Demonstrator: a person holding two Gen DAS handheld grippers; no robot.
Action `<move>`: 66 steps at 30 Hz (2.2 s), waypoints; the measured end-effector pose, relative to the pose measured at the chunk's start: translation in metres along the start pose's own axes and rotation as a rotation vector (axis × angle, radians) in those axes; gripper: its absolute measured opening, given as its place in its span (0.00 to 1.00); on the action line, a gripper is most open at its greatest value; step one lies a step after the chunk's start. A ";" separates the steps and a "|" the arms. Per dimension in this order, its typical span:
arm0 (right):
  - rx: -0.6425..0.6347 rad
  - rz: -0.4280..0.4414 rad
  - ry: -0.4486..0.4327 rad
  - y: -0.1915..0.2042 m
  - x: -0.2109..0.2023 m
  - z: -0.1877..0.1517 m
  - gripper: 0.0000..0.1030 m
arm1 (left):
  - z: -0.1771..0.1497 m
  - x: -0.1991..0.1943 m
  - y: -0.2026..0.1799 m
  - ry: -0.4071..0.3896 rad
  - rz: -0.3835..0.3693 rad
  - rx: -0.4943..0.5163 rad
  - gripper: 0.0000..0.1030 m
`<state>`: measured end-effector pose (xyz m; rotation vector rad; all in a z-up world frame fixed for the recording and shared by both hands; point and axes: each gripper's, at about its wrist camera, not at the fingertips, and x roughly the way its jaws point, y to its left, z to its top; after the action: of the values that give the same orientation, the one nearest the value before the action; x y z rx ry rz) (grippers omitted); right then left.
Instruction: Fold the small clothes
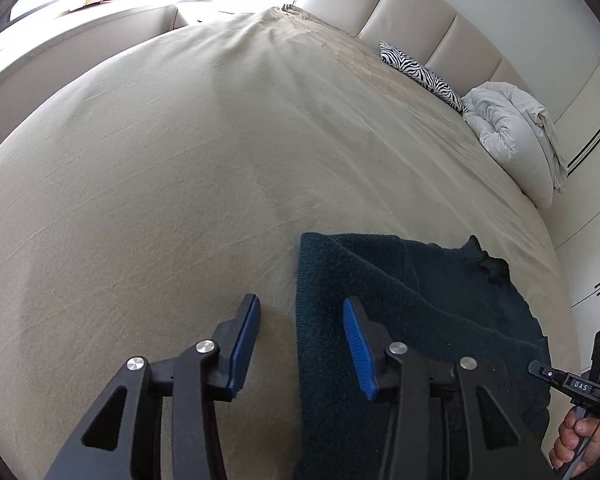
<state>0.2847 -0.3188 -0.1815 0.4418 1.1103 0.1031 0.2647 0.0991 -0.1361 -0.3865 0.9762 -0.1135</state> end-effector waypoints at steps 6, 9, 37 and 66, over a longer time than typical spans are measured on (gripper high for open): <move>-0.032 -0.034 -0.002 0.003 0.007 -0.002 0.07 | -0.007 0.004 -0.005 -0.012 0.043 0.043 0.10; -0.032 -0.044 -0.002 0.000 0.009 -0.003 0.07 | -0.011 0.004 0.000 -0.026 0.033 0.042 0.09; -0.014 -0.120 -0.029 0.008 -0.007 -0.041 0.02 | -0.070 -0.030 -0.028 -0.074 0.172 0.274 0.12; 0.009 -0.123 -0.069 0.010 -0.017 -0.051 0.06 | -0.079 -0.027 -0.019 -0.087 0.159 0.265 0.14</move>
<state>0.2332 -0.2991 -0.1824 0.3811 1.0675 -0.0253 0.1859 0.0675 -0.1472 -0.0689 0.8886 -0.0793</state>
